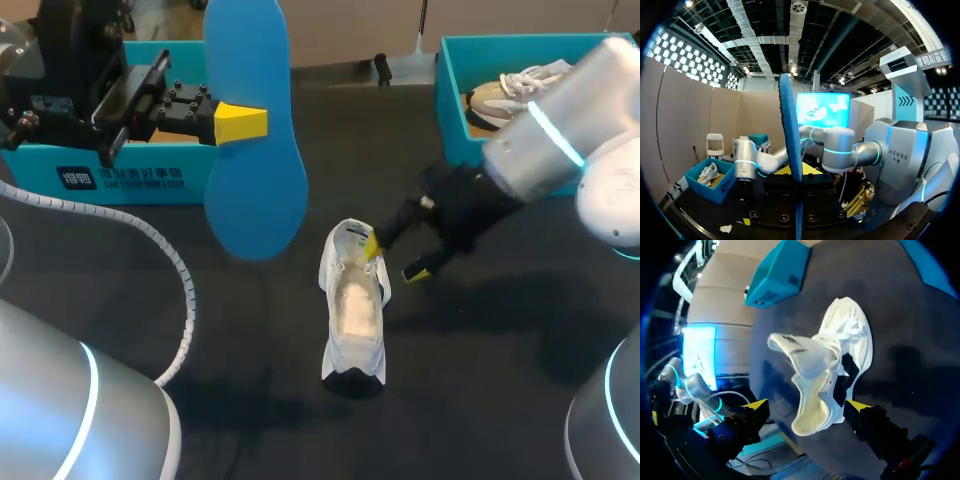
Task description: Take the shoe out of the shoebox, open the shoe tongue, remove and reinsert the insole, then place the shoe into the shoebox
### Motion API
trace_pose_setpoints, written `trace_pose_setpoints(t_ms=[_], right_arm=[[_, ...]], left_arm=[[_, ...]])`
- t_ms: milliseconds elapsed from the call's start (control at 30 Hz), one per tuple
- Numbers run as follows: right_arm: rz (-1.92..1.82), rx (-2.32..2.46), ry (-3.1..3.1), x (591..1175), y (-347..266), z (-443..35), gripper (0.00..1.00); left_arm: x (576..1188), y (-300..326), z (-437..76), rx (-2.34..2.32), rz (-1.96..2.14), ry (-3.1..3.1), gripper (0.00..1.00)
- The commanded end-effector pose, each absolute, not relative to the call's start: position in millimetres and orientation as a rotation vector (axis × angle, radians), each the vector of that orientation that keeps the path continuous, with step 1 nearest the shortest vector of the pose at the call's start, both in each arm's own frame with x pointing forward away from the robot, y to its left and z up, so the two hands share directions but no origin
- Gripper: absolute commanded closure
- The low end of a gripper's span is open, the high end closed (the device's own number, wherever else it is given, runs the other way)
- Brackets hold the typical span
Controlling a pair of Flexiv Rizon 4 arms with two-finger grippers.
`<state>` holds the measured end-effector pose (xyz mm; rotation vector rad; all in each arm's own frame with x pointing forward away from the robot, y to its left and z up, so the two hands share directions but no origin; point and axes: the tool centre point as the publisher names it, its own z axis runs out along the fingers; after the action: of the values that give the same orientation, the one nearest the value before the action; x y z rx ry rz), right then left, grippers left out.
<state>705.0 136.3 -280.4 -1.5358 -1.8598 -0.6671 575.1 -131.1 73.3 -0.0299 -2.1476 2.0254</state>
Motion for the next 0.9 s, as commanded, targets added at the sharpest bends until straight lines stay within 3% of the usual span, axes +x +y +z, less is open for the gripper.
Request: trace_pose_setpoints(t_ms=[33,167,700,900], right_arm=[[-0.87,-1.451,-1.708,706,107,-255,0.0],[-0.945,-1.348,-1.623,721,100,-229,0.0],[-0.973,-1.29,-1.553,728,102,-221,0.0],[-1.009,-1.271,-1.52,741,98,-199,0.0]], left_arm=[[577,-133,73,-0.033,2.021,-2.149,1.0],[577,-133,73,-0.033,2.021,-2.149,1.0],[577,-133,73,-0.033,2.021,-2.149,1.0],[600,-136,63,-0.34,2.028,-2.411,1.0]])
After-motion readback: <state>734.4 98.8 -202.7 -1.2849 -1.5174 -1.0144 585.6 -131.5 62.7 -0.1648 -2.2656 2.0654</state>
